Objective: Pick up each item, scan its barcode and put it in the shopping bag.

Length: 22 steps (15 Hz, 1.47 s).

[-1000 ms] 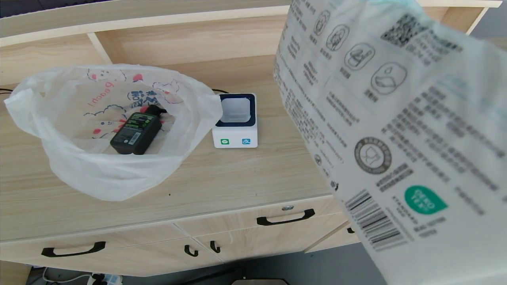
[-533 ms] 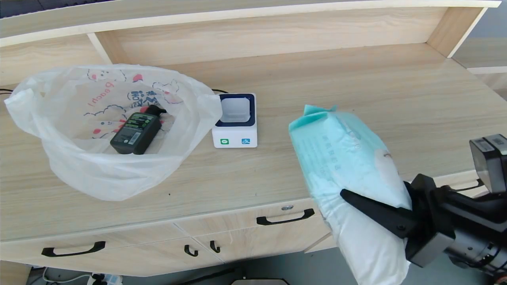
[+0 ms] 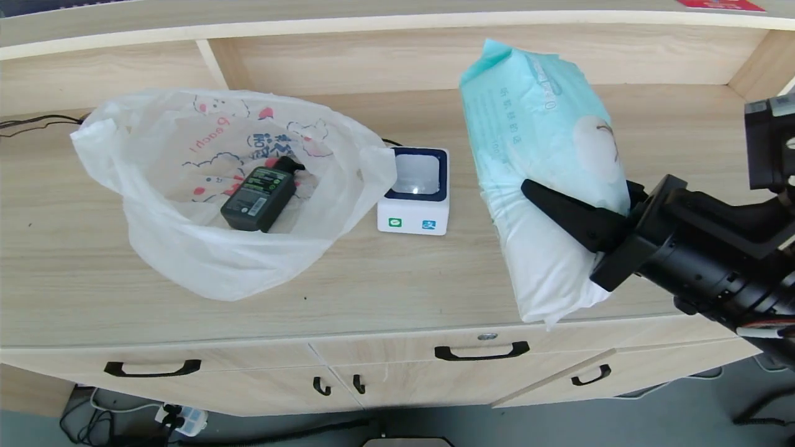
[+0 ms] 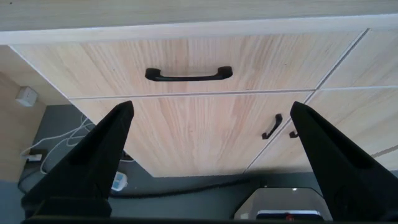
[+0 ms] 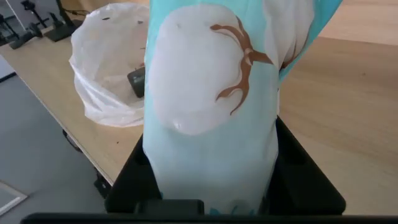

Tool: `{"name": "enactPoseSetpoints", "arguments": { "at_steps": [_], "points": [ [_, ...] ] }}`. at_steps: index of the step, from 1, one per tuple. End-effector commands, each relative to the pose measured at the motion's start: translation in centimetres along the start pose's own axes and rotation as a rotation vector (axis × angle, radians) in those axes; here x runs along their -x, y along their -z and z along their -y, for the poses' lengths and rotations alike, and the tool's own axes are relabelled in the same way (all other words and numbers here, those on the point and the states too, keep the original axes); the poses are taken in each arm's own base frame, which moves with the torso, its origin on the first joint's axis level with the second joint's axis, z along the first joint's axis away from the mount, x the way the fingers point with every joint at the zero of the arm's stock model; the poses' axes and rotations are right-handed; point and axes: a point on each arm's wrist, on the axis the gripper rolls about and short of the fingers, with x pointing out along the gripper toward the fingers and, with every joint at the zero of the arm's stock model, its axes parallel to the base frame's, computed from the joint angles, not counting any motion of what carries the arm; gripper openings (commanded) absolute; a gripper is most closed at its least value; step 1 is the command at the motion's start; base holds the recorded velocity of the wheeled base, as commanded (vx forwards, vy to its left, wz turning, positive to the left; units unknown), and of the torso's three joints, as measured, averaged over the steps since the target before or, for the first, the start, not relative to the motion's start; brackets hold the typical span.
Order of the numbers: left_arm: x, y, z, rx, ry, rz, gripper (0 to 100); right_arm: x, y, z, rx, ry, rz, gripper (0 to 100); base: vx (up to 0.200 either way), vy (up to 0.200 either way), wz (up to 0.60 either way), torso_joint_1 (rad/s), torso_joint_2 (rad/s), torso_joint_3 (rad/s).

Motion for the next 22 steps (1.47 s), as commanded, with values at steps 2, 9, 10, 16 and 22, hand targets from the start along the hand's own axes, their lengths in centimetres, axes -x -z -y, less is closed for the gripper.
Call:
{"name": "enactPoseSetpoints", "arguments": {
  "at_steps": [2,9,10,16,22],
  "points": [
    [0.0,0.0,0.0,0.0,0.0,-0.002,100,0.1,-0.5,0.1,0.004,0.019,0.02,0,0.0,0.0,0.6,0.017,0.01,0.005],
    [0.0,0.0,0.0,0.0,0.0,0.0,100,-3.5,-3.9,1.4,-0.007,0.073,-0.044,0,0.0,0.0,0.6,0.001,0.0,0.002],
    [0.0,0.0,0.0,0.0,0.0,0.0,100,-4.4,-4.1,1.6,-0.011,0.074,-0.065,0,0.0,0.0,0.0,0.0,0.0,0.0],
    [0.0,0.0,0.0,0.001,-0.002,0.001,100,-5.7,-4.7,7.2,0.1,0.32,-0.052,0,0.0,0.0,0.0,0.0,0.0,0.0],
    [0.0,0.0,0.0,0.001,0.0,0.001,100,-2.2,-4.8,12.1,0.286,0.509,-0.123,0,0.0,0.0,0.0,0.0,0.0,0.0]
  ]
}}
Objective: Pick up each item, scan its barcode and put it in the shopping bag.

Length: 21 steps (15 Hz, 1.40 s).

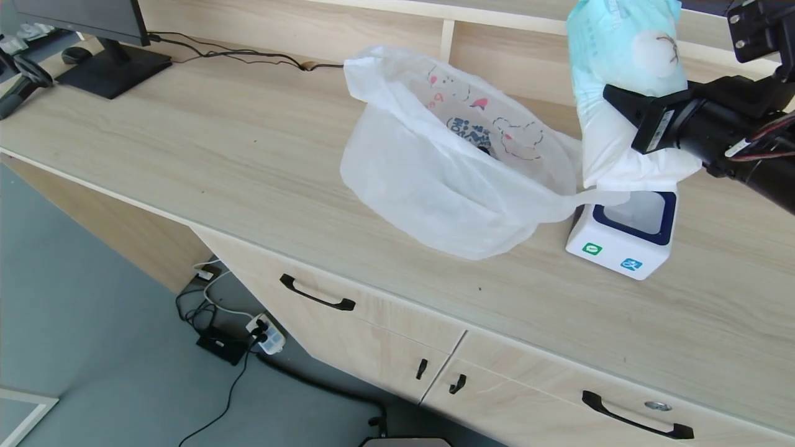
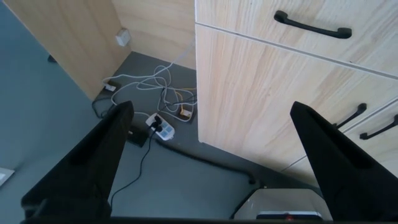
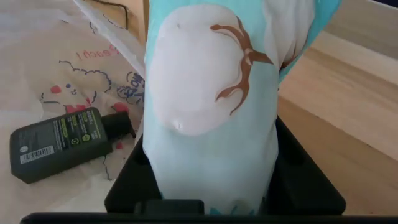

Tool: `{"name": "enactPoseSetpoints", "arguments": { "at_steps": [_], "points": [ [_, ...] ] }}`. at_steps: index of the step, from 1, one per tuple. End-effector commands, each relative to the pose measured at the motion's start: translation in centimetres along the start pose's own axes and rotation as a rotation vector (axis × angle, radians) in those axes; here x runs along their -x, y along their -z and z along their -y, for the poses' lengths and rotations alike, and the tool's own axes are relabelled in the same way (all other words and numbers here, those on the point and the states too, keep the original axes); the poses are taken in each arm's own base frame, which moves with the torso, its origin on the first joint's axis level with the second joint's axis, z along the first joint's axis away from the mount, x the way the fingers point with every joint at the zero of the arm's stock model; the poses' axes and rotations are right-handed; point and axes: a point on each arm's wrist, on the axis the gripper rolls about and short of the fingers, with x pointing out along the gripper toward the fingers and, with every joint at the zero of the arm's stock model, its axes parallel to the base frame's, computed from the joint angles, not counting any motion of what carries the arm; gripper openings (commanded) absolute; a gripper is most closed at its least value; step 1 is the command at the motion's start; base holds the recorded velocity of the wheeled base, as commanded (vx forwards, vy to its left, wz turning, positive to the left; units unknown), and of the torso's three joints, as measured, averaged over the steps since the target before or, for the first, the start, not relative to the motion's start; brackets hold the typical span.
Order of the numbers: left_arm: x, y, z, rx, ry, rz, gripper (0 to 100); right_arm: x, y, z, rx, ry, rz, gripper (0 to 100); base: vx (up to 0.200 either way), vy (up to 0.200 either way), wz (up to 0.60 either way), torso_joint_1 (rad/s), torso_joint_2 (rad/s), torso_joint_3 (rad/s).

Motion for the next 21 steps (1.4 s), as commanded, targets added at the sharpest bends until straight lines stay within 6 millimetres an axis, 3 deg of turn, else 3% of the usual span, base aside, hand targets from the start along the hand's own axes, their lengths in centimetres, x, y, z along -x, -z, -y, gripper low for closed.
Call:
{"name": "enactPoseSetpoints", "arguments": {
  "at_steps": [1,5,6,9,14,16,21],
  "points": [
    [0.0,0.0,0.0,0.0,0.0,0.0,100,1.2,0.2,0.7,0.015,0.023,-0.018,0,0.0,0.0,0.0,0.0,0.0,0.0],
    [0.0,0.0,0.0,-0.003,0.0,0.0,100,3.5,-1.8,1.2,0.023,0.053,0.009,0,0.0,0.0,0.0,0.0,0.0,0.0],
    [0.0,0.0,0.0,-0.004,0.0,0.002,100,4.8,-2.0,2.1,0.028,0.088,-0.032,0,0.0,0.0,0.0,0.0,0.0,0.0],
    [0.0,0.0,0.0,-0.006,0.002,0.002,100,6.6,-0.8,2.1,0.028,0.083,-0.117,0,0.0,0.0,0.0,0.0,0.0,0.0],
    [0.0,0.0,0.0,-0.011,0.002,0.002,100,4.8,-0.2,0.4,0.015,0.006,-0.131,0,0.0,0.0,0.0,0.0,0.0,0.0],
    [0.0,0.0,0.0,-0.011,0.002,0.002,100,4.3,1.1,-0.6,0.015,-0.027,-0.169,0,0.0,0.0,0.0,0.0,0.0,0.0],
    [0.0,0.0,0.0,-0.011,0.001,0.003,100,3.0,2.3,-0.8,0.007,-0.03,-0.183,0,0.0,0.0,0.0,0.0,0.0,0.0]
  ]
}}
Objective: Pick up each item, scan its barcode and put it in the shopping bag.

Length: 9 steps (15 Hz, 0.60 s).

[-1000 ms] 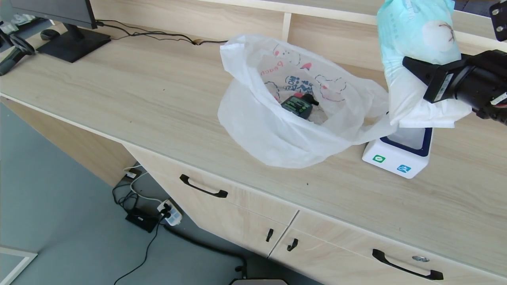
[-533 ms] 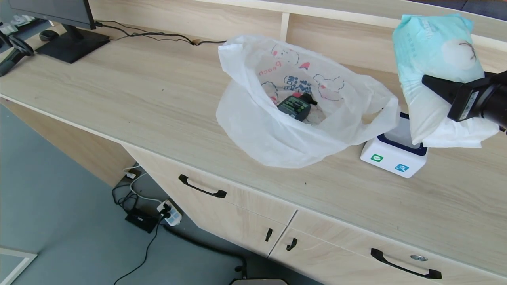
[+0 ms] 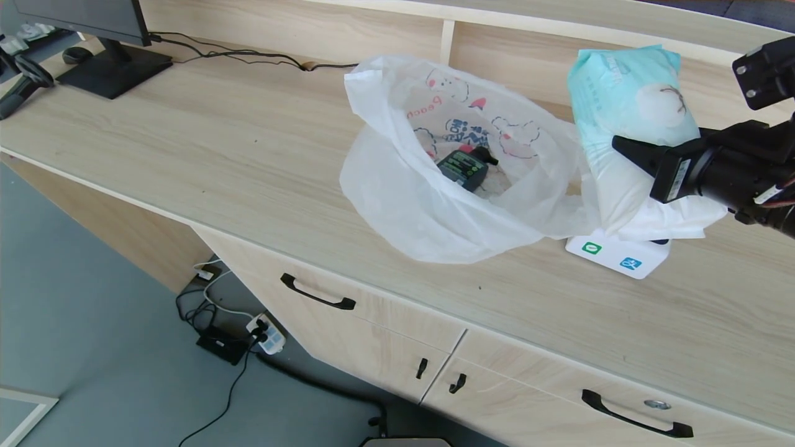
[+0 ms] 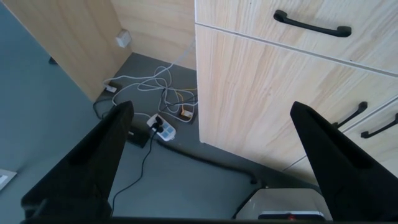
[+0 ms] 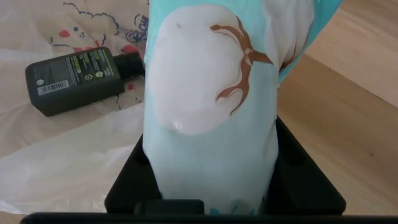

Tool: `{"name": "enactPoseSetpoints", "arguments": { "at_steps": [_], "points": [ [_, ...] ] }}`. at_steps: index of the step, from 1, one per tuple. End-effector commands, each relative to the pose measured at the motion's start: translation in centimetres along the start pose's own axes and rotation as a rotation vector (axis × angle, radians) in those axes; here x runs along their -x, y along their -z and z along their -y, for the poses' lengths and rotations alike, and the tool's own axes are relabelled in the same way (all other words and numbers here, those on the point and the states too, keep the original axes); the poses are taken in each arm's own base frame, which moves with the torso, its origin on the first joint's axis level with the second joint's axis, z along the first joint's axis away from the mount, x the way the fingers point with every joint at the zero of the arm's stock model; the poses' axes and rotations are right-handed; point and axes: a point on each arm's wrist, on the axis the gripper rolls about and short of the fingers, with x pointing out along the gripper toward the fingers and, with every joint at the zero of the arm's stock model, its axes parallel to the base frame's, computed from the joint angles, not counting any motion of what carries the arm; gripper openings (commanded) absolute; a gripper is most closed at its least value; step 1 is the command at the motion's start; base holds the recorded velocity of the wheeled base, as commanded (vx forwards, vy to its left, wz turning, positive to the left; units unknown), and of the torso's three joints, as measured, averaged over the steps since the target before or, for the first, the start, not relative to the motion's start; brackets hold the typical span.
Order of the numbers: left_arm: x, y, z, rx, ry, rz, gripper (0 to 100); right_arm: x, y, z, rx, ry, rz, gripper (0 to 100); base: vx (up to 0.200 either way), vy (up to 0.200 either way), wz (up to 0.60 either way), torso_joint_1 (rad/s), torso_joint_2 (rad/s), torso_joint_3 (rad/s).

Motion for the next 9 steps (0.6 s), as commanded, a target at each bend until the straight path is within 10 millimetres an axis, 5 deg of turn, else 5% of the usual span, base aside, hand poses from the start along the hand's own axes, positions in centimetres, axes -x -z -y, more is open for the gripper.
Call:
{"name": "enactPoseSetpoints", "arguments": {
  "at_steps": [1,9],
  "points": [
    [0.0,-0.01,0.0,0.0,0.0,0.0,100,-0.85,0.56,-0.12,-0.001,-0.006,-0.015,0,0.0,0.0,0.0,0.0,0.0,0.0],
    [0.0,0.01,0.0,0.002,0.0,-0.001,100,-0.89,0.62,-0.09,0.003,-0.003,-0.017,0,0.0,0.0,0.0,0.0,0.0,0.0]
  ]
}}
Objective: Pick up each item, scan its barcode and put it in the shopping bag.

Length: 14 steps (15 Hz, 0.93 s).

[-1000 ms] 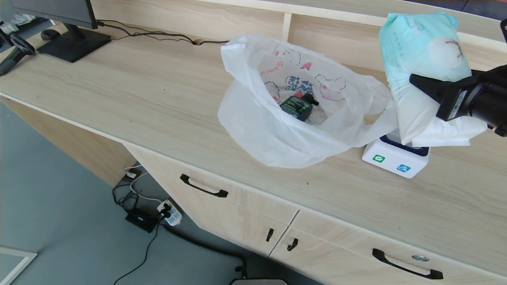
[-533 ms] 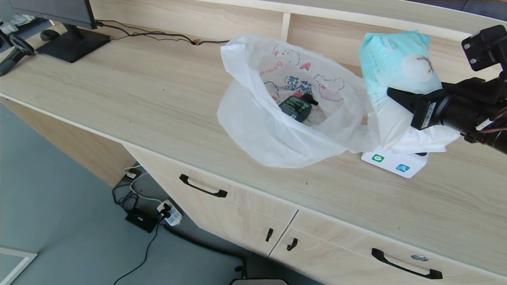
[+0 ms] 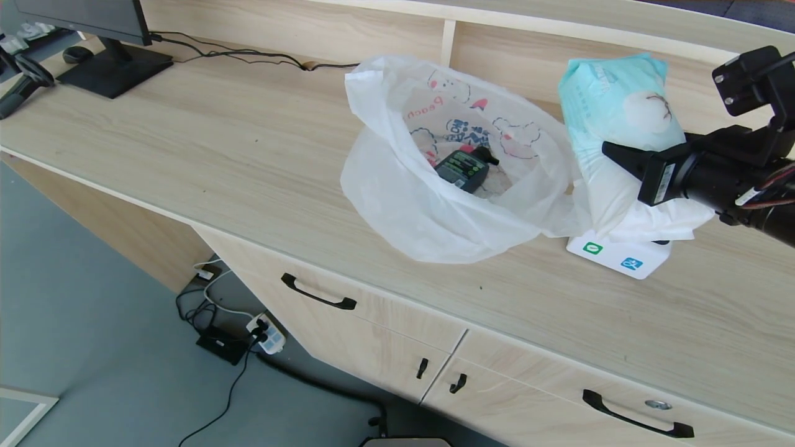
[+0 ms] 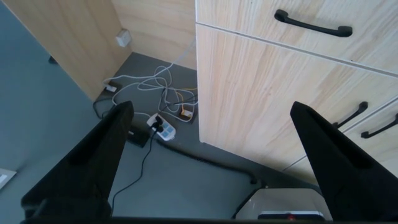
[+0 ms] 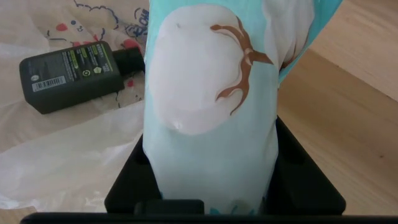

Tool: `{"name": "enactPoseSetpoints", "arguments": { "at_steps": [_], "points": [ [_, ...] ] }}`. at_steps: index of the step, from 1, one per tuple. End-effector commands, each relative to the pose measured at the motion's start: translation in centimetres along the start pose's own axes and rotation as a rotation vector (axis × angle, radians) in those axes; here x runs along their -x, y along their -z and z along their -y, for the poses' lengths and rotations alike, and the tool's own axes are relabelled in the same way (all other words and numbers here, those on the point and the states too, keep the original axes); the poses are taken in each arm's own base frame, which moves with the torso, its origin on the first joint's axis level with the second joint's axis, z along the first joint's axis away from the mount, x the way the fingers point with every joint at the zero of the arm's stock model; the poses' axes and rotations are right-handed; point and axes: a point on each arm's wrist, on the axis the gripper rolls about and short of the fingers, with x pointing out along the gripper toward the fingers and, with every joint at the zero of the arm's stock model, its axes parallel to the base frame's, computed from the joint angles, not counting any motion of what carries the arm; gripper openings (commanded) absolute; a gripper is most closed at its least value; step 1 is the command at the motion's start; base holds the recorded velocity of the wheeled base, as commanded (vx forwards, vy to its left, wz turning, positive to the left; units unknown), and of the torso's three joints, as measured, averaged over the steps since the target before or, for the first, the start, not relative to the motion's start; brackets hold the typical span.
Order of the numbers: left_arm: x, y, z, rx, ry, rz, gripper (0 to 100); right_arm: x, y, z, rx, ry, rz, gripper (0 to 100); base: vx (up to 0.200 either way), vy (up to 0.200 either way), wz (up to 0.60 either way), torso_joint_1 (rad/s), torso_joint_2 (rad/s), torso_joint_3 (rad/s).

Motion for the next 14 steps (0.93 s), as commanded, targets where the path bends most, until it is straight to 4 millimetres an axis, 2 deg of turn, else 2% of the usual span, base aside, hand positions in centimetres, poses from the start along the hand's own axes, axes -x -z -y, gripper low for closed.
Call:
{"name": "enactPoseSetpoints", "arguments": {
  "at_steps": [1,6,10,11,14],
  "points": [
    [0.0,0.0,0.0,0.0,0.001,0.0,100,0.3,-0.2,0.0,0.008,0.006,0.005,0,0.0,0.0,0.0,0.0,0.0,0.0],
    [0.0,0.0,0.0,0.0,0.001,0.0,100,2.5,-2.3,0.4,0.013,0.028,0.08,0,0.0,0.0,0.0,0.0,0.0,0.0],
    [0.0,0.0,0.0,0.0,0.001,0.0,100,3.0,-6.1,-2.6,-0.02,-0.115,0.219,0,0.0,0.0,0.0,0.0,0.0,0.0],
    [0.0,0.0,0.0,0.0,-0.001,0.0,100,2.8,-7.0,-3.9,-0.039,-0.169,0.247,0,0.0,0.0,0.0,0.0,0.0,0.0],
    [0.0,0.0,0.0,0.0,0.0,0.001,100,1.1,-7.8,-5.2,-0.059,-0.206,0.269,0,0.0,0.0,0.0,0.0,0.0,0.0]
  ]
}}
